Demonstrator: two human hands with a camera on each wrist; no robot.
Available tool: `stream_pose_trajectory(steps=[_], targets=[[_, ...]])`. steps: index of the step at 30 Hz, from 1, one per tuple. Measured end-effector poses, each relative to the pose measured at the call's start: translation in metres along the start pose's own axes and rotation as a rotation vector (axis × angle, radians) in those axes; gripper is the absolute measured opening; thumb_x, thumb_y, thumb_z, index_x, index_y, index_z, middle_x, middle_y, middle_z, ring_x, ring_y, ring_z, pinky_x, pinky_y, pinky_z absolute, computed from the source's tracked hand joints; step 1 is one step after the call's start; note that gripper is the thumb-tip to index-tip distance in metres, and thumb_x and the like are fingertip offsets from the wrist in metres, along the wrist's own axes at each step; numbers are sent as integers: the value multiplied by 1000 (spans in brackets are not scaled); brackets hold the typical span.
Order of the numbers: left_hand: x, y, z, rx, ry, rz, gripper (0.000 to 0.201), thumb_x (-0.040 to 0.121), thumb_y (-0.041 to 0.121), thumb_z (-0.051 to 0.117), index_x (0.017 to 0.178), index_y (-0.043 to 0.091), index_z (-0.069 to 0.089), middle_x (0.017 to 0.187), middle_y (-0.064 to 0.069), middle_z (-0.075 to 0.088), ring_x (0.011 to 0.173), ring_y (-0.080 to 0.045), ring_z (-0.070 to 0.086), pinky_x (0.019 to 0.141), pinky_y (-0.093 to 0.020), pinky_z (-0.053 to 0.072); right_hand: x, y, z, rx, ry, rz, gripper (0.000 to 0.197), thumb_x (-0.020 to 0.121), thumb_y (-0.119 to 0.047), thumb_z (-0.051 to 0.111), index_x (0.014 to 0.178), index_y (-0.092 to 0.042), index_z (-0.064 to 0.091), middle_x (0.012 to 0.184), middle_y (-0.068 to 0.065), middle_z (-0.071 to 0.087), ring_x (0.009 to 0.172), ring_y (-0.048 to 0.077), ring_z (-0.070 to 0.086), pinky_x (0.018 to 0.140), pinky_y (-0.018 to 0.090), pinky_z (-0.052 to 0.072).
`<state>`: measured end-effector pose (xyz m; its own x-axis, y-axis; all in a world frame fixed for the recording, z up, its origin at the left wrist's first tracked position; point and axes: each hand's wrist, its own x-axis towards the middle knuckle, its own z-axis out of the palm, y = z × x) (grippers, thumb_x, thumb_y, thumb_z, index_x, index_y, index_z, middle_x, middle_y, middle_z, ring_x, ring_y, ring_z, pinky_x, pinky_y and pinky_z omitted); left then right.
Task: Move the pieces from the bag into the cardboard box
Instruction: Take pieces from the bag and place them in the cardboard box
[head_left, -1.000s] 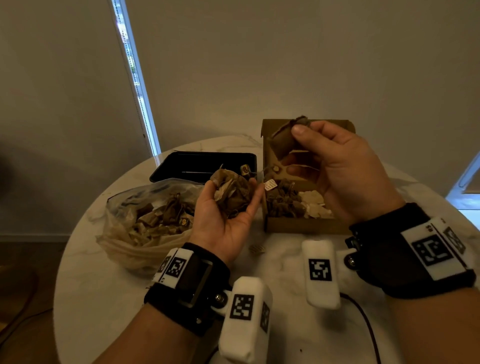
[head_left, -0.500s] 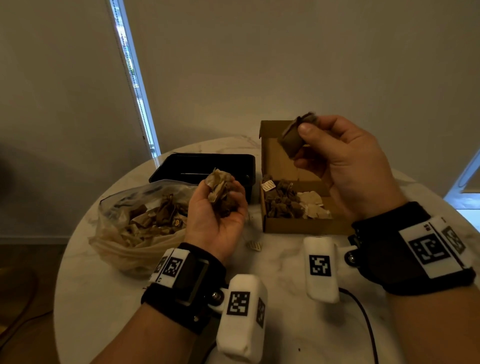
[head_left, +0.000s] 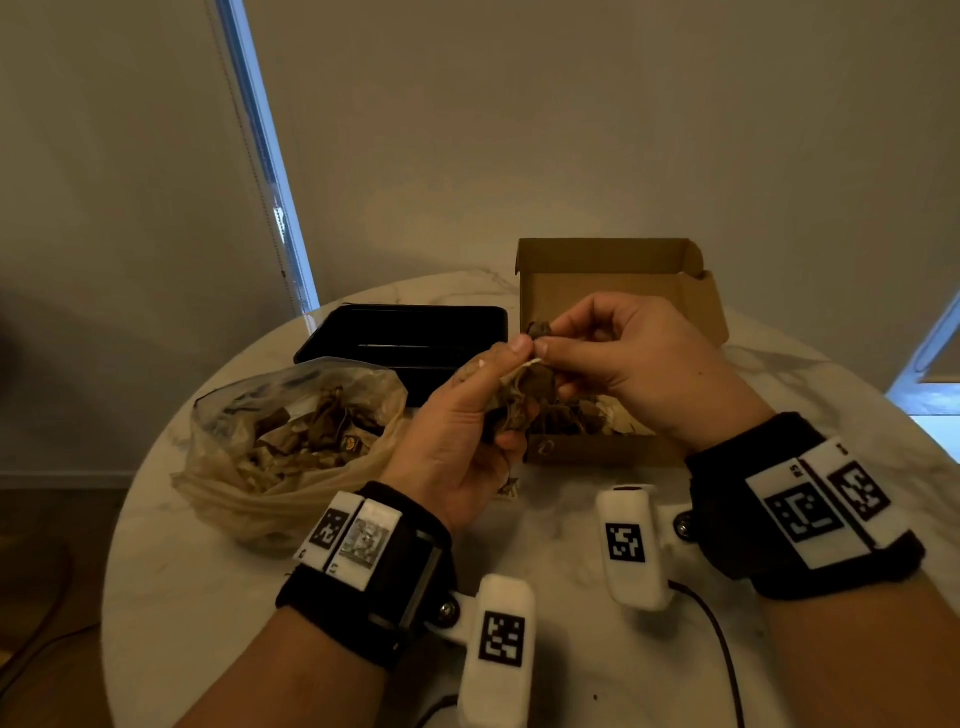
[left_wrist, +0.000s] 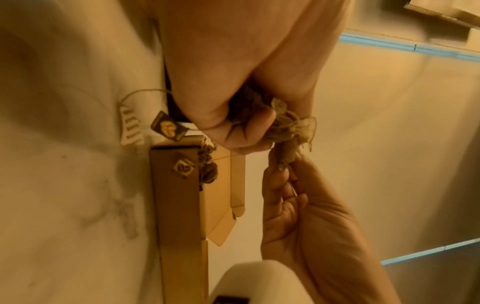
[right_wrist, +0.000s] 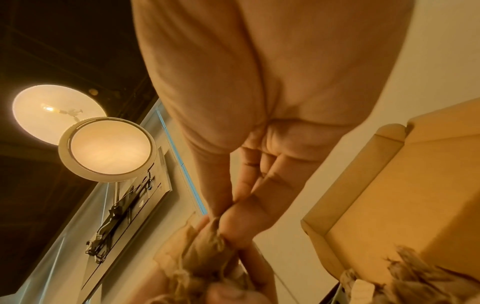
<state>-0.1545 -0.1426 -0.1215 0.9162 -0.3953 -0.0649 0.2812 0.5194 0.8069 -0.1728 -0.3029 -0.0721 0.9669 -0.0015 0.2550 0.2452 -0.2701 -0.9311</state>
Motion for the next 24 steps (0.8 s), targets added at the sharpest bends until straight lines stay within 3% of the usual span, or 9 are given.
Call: stream_pose_trajectory(steps=[5, 9, 11, 16, 19, 22, 24], targets=[[1, 4, -1, -16, 2, 22, 38, 86, 26, 71, 122, 16, 63, 86, -2, 65, 65, -8, 54, 40, -13, 29, 2, 1, -1, -52, 45, 14, 15, 100, -25, 62, 94, -17, 73, 81, -2, 75, 70, 10, 69, 64, 23, 59], [0, 3, -1, -1, -39, 13, 24, 90, 24, 70, 113, 19, 64, 83, 1, 64, 64, -8, 54, 37, -12, 29, 4, 3, -2, -215, -38, -39, 24, 104, -21, 56, 120, -32, 70, 110, -16, 72, 104, -2, 66, 91, 23, 55], [-1, 3, -1, 9, -47, 7, 20, 88, 24, 71, 108, 19, 68, 83, 1, 65, 64, -7, 54, 38, -12, 30, 2, 3, -1, -194, -110, -27, 26, 104, -20, 55, 123, -31, 70, 114, -15, 72, 109, -1, 65, 96, 23, 52], [-1, 2, -1, 15, -38, 17, 27, 88, 24, 72, 113, 17, 69, 88, -1, 66, 67, -9, 52, 40, -13, 32, 3, 7, -1, -106, -72, 36, 12, 99, -21, 63, 95, -23, 74, 93, -1, 76, 91, 16, 73, 86, 35, 60], [-1, 1, 1, 12, -19, 45, 40, 86, 22, 72, 125, 17, 63, 92, -2, 68, 68, -8, 56, 43, -14, 33, 3, 7, -1, -36, -69, 89, 13, 100, -21, 61, 94, -18, 71, 86, 3, 72, 69, 12, 67, 77, 34, 59], [-1, 2, 2, 14, -7, 59, 31, 88, 20, 71, 118, 18, 65, 93, -2, 70, 67, -7, 63, 48, -16, 36, 2, 7, 0, -61, -78, 121, 14, 102, -25, 57, 97, -19, 69, 78, 7, 67, 62, 17, 60, 69, 39, 54], [-1, 3, 2, -2, 7, 64, 22, 90, 19, 69, 112, 20, 67, 95, -2, 70, 70, -7, 62, 49, -16, 37, 3, 7, 0, -115, -64, 106, 14, 103, -26, 57, 96, -22, 69, 76, 4, 66, 59, 14, 56, 60, 33, 49]])
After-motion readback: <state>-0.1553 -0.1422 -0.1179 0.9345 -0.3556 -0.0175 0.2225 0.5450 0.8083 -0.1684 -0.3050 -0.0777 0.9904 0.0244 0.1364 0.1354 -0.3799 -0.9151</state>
